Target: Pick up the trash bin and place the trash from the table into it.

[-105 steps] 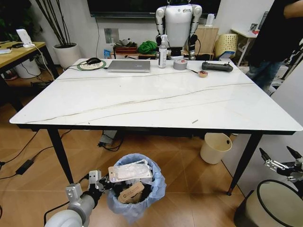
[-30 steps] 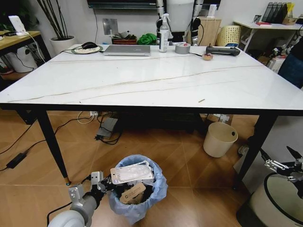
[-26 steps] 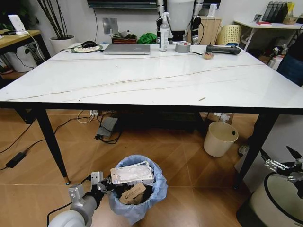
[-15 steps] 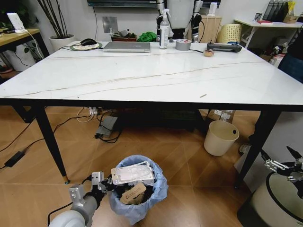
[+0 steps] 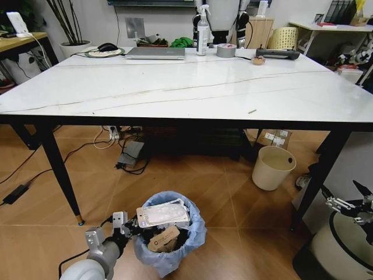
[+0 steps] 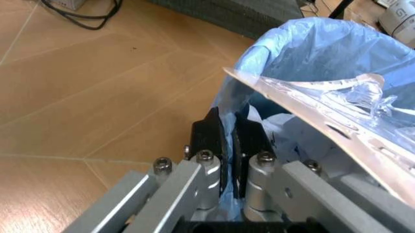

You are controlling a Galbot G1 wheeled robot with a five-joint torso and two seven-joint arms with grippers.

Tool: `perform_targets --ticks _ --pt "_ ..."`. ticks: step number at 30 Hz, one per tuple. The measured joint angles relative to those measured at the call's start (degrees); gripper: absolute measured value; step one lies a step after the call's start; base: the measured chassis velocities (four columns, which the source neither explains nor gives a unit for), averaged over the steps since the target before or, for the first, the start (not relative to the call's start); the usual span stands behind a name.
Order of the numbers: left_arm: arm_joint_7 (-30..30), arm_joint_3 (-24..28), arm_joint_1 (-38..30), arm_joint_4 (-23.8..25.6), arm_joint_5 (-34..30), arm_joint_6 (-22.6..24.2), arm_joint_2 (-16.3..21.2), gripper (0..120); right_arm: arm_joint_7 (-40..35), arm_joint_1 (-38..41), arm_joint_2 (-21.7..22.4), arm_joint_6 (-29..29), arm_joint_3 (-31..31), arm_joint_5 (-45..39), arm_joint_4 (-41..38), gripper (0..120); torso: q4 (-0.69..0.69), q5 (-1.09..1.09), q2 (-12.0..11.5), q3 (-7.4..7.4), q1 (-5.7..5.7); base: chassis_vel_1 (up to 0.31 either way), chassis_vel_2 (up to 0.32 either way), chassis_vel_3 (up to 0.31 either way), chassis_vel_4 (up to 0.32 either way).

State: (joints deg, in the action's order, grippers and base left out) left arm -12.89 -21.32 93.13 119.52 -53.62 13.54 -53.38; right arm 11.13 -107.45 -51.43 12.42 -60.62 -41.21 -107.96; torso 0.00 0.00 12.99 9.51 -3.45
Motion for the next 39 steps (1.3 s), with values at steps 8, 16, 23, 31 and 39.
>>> perform_targets --ticks 8,16,23,31,39 --pt "-0.1 0.0 0.0 0.1 0.1 0.0 -0.1 0 0.0 0.0 0.0 0.0 0.0 0.0 0.0 100 0.0 0.0 -1.8 -1.39 0.42 0.0 0.0 0.0 0.0" --pt "-0.1 0.1 0.0 0.1 0.2 0.1 -0.3 0 0.0 0.0 0.0 0.0 0.0 0.0 0.0 100 0.0 0.0 -3.5 -2.82 0.72 0.0 0.0 0.0 0.0" --pt "-0.1 0.1 0.0 0.1 0.3 0.1 -0.3 0 0.0 0.0 0.0 0.0 0.0 0.0 0.0 100 0.0 0.0 -5.1 -4.12 1.02 0.0 0.0 0.0 0.0" --pt "-0.2 0.2 0.0 0.2 0.4 0.1 -0.5 0 0.0 0.0 0.0 0.0 0.0 0.0 0.0 100 0.0 0.0 -7.0 -5.64 1.33 0.0 0.0 0.0 0.0" --pt "-0.4 0.2 0.0 0.3 0.8 0.1 -0.8 0 0.0 0.0 0.0 0.0 0.0 0.0 0.0 100 0.0 0.0 -8.5 -7.09 1.42 0.0 0.0 0.0 0.0"
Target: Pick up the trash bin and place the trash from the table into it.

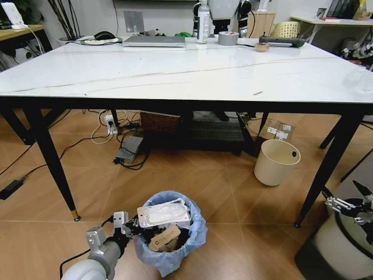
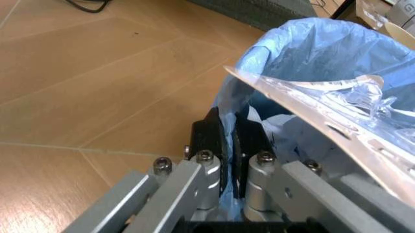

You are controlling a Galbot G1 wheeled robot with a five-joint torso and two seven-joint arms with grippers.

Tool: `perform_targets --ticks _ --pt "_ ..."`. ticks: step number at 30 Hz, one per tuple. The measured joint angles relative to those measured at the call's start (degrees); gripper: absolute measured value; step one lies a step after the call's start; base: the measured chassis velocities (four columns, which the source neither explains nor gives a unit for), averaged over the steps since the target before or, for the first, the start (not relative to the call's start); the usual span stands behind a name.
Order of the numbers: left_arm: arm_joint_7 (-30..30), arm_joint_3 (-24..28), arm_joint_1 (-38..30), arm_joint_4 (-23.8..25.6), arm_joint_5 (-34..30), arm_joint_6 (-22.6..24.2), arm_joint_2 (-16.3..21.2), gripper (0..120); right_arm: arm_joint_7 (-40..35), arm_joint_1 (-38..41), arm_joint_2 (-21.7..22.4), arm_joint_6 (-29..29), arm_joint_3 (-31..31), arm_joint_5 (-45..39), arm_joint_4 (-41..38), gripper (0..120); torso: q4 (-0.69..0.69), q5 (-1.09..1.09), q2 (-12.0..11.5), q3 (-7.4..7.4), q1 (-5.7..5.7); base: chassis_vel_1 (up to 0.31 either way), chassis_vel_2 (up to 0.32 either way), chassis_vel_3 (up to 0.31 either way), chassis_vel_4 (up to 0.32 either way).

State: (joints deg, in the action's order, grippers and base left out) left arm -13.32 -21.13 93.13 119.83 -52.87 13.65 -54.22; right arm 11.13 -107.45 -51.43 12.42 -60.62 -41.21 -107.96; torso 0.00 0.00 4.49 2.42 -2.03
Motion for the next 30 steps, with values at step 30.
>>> perform_targets --ticks 30 --pt "-0.5 0.6 -0.5 -0.8 2.0 -1.2 -0.4 0 0.0 0.0 0.0 0.0 0.0 0.0 0.0 100 0.0 0.0 -3.2 -2.45 0.38 0.0 0.0 0.0 0.0"
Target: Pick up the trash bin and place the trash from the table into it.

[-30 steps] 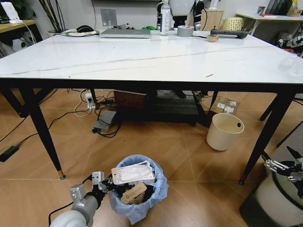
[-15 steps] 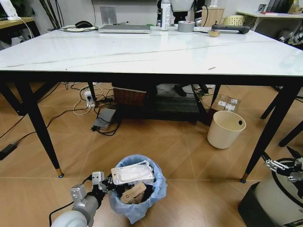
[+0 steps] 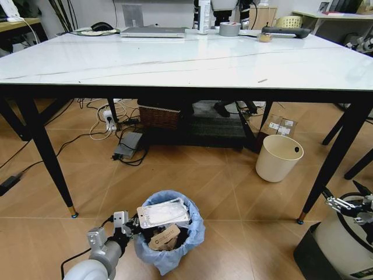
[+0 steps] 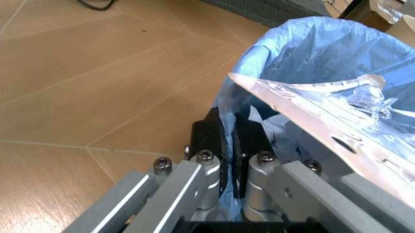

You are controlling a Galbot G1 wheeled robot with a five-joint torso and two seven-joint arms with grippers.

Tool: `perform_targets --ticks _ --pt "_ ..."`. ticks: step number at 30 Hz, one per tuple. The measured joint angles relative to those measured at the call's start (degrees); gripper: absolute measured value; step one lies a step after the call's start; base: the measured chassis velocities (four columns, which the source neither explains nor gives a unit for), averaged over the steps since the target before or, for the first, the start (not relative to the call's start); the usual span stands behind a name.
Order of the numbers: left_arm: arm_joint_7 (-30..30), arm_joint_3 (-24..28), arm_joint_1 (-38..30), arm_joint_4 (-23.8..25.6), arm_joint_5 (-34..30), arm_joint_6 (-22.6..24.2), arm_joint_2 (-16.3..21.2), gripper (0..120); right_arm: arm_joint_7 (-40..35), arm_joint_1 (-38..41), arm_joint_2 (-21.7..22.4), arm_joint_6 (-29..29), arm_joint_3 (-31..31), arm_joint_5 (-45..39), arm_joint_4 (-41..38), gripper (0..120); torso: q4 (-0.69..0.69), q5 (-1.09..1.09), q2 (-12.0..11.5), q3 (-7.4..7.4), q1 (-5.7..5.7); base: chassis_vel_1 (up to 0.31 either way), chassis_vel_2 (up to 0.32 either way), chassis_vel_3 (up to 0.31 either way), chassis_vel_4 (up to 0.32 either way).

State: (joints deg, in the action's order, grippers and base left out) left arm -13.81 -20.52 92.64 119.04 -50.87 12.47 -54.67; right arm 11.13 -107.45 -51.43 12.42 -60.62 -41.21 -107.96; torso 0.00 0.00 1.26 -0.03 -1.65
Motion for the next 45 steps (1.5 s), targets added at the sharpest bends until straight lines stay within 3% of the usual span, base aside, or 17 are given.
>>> perform_targets --ticks 23,45 --pt "-4.4 1.3 -1.7 -4.6 -4.9 1.5 -0.6 0 0.0 0.0 0.0 0.0 0.0 0.0 0.0 100 0.0 0.0 0.4 0.0 -0.06 0.0 0.0 0.0 0.0" --pt "-5.1 0.2 -3.2 -7.4 -5.6 1.5 -0.9 0 0.0 0.0 0.0 0.0 0.0 0.0 0.0 100 0.0 0.0 0.5 0.0 -0.09 0.0 0.0 0.0 0.0"
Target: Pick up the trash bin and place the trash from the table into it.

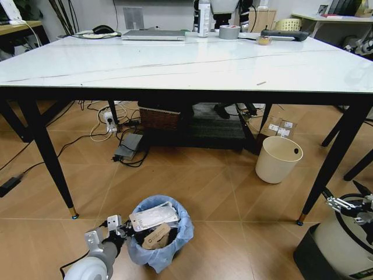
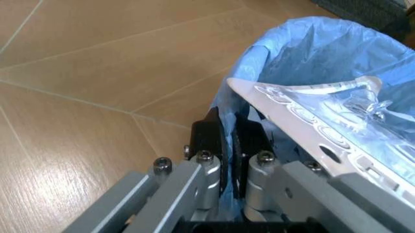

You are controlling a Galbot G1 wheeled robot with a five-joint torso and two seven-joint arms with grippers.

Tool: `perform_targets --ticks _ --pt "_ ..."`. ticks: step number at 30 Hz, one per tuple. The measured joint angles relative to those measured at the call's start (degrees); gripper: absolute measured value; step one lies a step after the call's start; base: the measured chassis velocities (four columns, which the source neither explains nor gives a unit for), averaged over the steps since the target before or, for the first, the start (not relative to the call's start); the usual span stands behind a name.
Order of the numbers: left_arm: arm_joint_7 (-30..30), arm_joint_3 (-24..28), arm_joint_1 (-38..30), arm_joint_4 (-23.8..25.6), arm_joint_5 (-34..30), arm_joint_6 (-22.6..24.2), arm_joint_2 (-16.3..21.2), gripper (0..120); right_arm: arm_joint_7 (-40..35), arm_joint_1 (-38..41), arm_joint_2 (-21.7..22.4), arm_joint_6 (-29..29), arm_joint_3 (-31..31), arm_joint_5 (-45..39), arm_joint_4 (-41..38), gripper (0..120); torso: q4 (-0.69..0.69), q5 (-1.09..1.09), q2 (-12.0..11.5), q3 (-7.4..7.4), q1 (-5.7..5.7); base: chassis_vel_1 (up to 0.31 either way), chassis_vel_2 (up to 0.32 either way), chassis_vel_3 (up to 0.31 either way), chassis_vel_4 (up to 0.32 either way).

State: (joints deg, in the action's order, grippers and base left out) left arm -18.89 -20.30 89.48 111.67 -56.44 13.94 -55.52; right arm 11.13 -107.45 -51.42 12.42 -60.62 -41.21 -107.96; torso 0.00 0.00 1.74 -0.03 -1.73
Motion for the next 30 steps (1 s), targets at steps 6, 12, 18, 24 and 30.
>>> perform_targets --ticks 6,12,18,24,30 --pt "0.0 0.1 -0.4 -0.6 0.0 0.0 -0.1 0 0.0 0.0 0.0 0.0 0.0 0.0 0.0 100 0.0 -0.01 0.0 0.0 0.0 0.0 0.0 0.0 0.0" --pt "0.1 0.4 -0.7 -1.4 0.5 -0.1 -0.3 0 0.0 0.0 0.0 0.0 0.0 0.0 0.0 100 -0.01 -0.03 0.0 0.0 0.0 0.0 0.0 0.0 0.0" --pt "0.2 0.5 -1.0 -1.8 0.8 -0.1 -0.3 0 0.0 0.0 0.0 0.0 0.0 0.0 0.0 100 -0.01 -0.01 0.0 0.01 0.0 0.0 0.0 0.0 0.0" --pt "0.3 0.5 -1.0 -1.8 0.9 0.0 -0.3 0 0.0 0.0 0.0 0.0 0.0 0.0 0.0 100 0.0 0.0 0.0 0.02 0.0 0.0 0.0 0.0 0.0" --pt "0.4 0.6 -1.0 -1.5 0.9 0.1 -0.3 4 0.0 0.0 0.0 0.0 0.0 0.0 0.0 100 0.0 0.01 0.0 0.02 -0.01 0.0 0.0 0.0 0.0"
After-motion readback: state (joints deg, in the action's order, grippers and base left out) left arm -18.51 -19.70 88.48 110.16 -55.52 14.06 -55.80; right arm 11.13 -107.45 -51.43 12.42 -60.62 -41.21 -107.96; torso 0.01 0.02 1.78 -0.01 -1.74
